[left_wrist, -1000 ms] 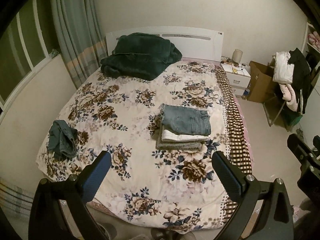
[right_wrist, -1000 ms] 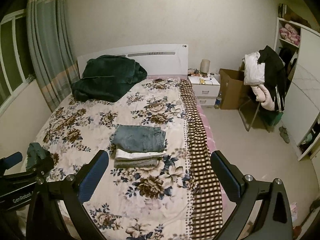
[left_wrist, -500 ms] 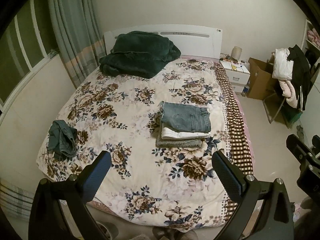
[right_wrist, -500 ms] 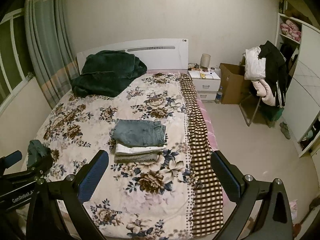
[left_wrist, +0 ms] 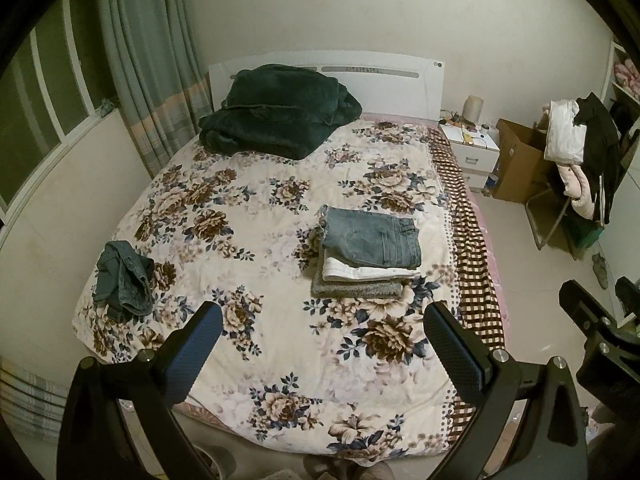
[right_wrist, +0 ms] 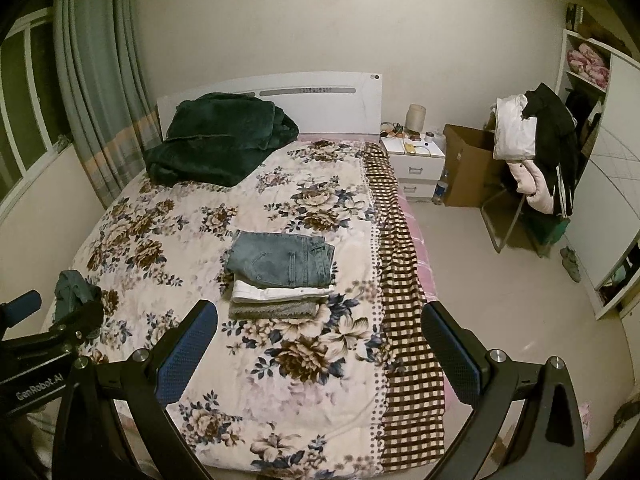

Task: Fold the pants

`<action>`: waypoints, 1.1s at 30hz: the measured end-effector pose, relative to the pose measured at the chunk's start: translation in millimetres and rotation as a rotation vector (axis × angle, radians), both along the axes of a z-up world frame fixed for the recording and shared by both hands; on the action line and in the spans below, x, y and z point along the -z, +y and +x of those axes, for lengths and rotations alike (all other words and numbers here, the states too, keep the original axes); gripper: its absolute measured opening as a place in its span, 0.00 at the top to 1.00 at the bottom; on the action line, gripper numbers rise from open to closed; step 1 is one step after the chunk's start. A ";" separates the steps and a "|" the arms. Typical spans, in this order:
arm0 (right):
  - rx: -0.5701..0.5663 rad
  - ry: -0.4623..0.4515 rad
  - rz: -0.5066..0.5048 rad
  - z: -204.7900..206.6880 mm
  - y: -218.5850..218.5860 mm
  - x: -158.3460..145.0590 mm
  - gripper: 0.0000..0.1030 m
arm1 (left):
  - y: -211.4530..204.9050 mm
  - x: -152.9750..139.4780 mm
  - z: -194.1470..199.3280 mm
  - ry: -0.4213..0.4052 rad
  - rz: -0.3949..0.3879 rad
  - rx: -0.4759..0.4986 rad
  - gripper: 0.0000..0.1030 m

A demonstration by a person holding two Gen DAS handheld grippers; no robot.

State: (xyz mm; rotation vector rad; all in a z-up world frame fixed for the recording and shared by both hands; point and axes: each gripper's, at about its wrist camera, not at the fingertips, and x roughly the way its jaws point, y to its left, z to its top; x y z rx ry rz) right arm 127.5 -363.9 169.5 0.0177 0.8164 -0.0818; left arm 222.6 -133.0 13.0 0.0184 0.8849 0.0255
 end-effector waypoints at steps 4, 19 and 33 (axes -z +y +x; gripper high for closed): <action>0.000 0.001 -0.001 0.0 1.3 0.8 0.00 | 0.7 0.7 1.4 -0.008 -0.003 -0.003 0.00; -0.002 0.002 0.005 -1.6 4.1 4.2 0.00 | 2.5 -3.6 3.8 -0.014 -0.003 0.000 0.00; -0.006 0.017 0.012 -4.3 15.1 8.9 0.00 | 2.2 -2.7 2.9 -0.012 -0.003 -0.001 0.00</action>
